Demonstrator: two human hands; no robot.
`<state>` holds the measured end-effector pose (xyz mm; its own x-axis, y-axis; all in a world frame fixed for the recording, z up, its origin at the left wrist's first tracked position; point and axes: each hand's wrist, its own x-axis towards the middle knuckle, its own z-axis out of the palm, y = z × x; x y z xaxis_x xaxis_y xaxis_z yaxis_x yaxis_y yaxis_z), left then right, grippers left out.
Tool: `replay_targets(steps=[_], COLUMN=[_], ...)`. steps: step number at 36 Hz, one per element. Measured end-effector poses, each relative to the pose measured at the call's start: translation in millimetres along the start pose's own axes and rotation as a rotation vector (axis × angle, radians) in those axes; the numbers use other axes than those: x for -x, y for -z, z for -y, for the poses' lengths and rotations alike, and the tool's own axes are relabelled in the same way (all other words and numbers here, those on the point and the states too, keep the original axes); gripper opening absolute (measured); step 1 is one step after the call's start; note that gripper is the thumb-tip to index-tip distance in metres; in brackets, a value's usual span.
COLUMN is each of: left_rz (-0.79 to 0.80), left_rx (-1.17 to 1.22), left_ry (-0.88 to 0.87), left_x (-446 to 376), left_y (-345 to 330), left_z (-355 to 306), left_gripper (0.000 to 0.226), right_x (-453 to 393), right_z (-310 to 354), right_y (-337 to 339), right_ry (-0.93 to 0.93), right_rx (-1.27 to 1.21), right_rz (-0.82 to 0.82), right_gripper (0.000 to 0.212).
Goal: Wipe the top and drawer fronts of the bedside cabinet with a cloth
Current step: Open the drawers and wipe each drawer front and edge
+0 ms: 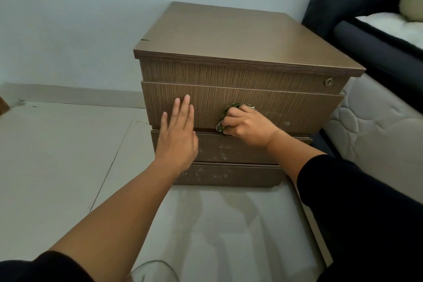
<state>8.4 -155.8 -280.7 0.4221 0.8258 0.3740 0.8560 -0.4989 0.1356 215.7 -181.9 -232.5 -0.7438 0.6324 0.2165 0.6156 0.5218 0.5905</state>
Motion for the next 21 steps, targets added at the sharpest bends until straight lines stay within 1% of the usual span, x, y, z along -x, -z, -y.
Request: replay_targets(steps=[4, 8, 9, 12, 14, 16, 19, 21], left_rz=[0.008, 0.011, 0.013, 0.027, 0.039, 0.055, 0.075, 0.082], left_rx=[0.004, -0.009, -0.012, -0.01, -0.005, -0.008, 0.002, -0.001], left_ry=[-0.058, -0.122, -0.139, -0.176, -0.195, -0.218, -0.234, -0.244], left_x=[-3, -7, -8, -10, -12, -13, -15, -15], left_y=[-3, -7, -8, -11, -12, -14, -17, -20], left_z=[-17, -30, -34, -45, -52, -60, -70, -77], left_gripper=[0.063, 0.063, 0.063, 0.064, 0.065, 0.065, 0.064, 0.065], right_x=[15, 34, 41, 60, 70, 81, 96, 105], right_z=[-6, -13, -15, -23, -27, -33, -40, -43], right_y=[-1, 0, 0, 3, 5, 5, 7, 6], right_ry=[0.009, 0.005, 0.003, -0.029, -0.036, -0.035, -0.04, -0.065], right_rx=[-0.003, 0.007, 0.019, 0.032, 0.032, 0.043, 0.003, -0.008], right_rz=[0.021, 0.095, 0.112, 0.135, 0.157, 0.183, 0.215, 0.23], right_gripper=[0.004, 0.006, 0.009, 0.04, 0.045, 0.04, 0.01, 0.009])
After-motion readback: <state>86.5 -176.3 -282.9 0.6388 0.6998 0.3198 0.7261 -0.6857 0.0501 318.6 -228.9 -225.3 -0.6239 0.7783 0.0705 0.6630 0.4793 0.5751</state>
